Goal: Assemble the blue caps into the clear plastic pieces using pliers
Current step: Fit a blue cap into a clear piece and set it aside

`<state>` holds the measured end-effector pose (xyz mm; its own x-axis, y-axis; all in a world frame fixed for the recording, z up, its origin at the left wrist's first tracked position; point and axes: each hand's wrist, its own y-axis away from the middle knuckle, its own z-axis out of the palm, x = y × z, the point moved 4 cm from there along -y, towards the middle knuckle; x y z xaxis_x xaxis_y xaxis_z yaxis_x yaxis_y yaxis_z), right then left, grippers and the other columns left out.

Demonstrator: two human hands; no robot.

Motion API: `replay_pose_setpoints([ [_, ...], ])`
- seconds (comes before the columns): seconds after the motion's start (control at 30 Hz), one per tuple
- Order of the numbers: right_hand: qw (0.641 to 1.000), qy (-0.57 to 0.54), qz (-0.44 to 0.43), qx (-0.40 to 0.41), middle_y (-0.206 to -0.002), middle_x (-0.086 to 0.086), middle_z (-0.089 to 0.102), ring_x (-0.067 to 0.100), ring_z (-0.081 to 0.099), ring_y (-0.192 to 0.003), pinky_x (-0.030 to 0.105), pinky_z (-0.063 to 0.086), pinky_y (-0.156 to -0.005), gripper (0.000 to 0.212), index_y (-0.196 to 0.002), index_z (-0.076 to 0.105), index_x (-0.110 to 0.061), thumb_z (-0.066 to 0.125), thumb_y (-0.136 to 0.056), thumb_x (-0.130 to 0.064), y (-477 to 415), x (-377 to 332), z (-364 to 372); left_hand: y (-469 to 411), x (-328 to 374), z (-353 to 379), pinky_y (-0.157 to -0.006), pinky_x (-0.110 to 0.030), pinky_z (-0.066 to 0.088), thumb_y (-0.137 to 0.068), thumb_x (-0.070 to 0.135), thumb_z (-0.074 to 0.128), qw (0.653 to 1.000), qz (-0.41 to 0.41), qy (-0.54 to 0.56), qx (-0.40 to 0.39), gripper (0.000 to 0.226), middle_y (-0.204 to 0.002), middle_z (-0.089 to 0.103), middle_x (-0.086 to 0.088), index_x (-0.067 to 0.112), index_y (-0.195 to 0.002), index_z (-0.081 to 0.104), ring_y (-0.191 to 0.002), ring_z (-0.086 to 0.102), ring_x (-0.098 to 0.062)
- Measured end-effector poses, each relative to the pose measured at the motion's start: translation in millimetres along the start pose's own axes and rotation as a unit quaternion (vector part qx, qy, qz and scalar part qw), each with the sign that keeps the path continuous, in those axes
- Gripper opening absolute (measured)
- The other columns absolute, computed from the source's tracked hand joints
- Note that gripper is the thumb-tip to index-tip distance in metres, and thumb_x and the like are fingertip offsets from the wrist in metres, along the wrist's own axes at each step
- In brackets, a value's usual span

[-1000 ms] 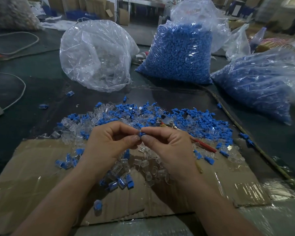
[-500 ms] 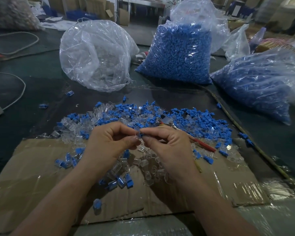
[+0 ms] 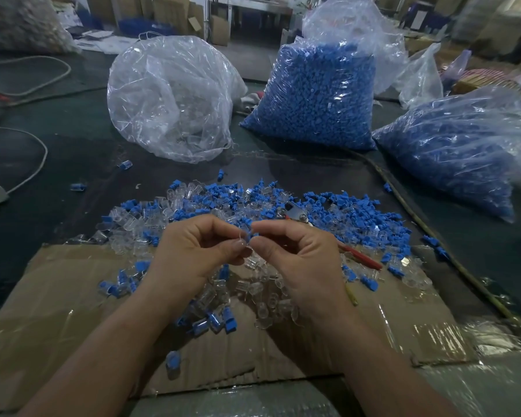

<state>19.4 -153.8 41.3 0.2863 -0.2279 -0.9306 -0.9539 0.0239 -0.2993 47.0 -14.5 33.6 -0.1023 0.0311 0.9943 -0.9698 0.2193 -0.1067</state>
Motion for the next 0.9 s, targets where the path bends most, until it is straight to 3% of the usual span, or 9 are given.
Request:
replay_pose_setpoints([
  [0.27, 0.997, -0.06, -0.042, 0.009, -0.08, -0.019, 0.069, 0.004, 0.067, -0.081, 0.014, 0.052, -0.07, 0.025, -0.088, 0.066, -0.033, 0.068, -0.066, -0.022, 2.0, -3.6, 2.1, 0.7, 1.1, -1.2, -0.055, -0.015, 0.051, -0.06, 0.012, 0.065, 0.999, -0.006, 0.037, -0.006, 0.015, -0.069, 0.07, -0.002, 0.008, -0.074, 0.064, -0.06, 0.067, -0.011],
  [0.37, 0.998, -0.001, -0.067, 0.021, -0.08, -0.018, 0.068, 0.002, 0.067, -0.08, 0.015, 0.052, -0.071, 0.027, -0.093, 0.066, -0.027, 0.071, -0.069, -0.014, 2.7, -3.6, 2.4, 0.6, 0.3, -1.1, -0.054, -0.016, 0.051, -0.06, 0.011, 0.064, 0.998, -0.019, 0.054, -0.009, 0.007, -0.068, 0.07, -0.004, 0.013, -0.067, 0.066, -0.059, 0.067, -0.012],
  [0.47, 0.992, 0.065, -0.1, 0.028, -0.087, -0.012, 0.066, 0.002, 0.066, -0.082, 0.018, 0.054, -0.073, 0.032, -0.102, 0.063, -0.021, 0.072, -0.072, -0.012, 3.1, -4.7, 3.7, -1.5, -2.0, -3.6, -0.055, -0.019, 0.053, -0.07, 0.002, 0.062, 0.995, -0.045, 0.083, -0.018, 0.016, -0.068, 0.069, -0.009, 0.013, -0.064, 0.07, -0.06, 0.067, -0.018],
  [0.63, 0.984, 0.108, -0.139, 0.039, -0.091, -0.009, 0.064, 0.002, 0.063, -0.089, 0.014, 0.052, -0.074, 0.034, -0.106, 0.063, -0.013, 0.072, -0.073, -0.008, 3.3, -5.2, 2.9, 0.4, -2.0, -2.7, -0.056, -0.02, 0.053, -0.06, 0.015, 0.067, 0.994, -0.054, 0.08, -0.042, 0.011, -0.073, 0.071, -0.012, 0.016, -0.069, 0.073, -0.066, 0.07, -0.02],
  [0.9, 0.99, 0.056, -0.128, 0.026, -0.077, -0.026, 0.064, -0.002, 0.064, -0.077, 0.011, 0.05, -0.068, 0.035, -0.101, 0.064, -0.027, 0.073, -0.072, -0.009, 1.2, 0.8, 2.8, -1.0, -4.9, -4.1, -0.05, -0.02, 0.053, -0.063, 0.011, 0.064, 0.99, -0.083, 0.108, -0.037, 0.009, -0.067, 0.069, -0.015, 0.009, -0.067, 0.071, -0.057, 0.067, -0.02],
])
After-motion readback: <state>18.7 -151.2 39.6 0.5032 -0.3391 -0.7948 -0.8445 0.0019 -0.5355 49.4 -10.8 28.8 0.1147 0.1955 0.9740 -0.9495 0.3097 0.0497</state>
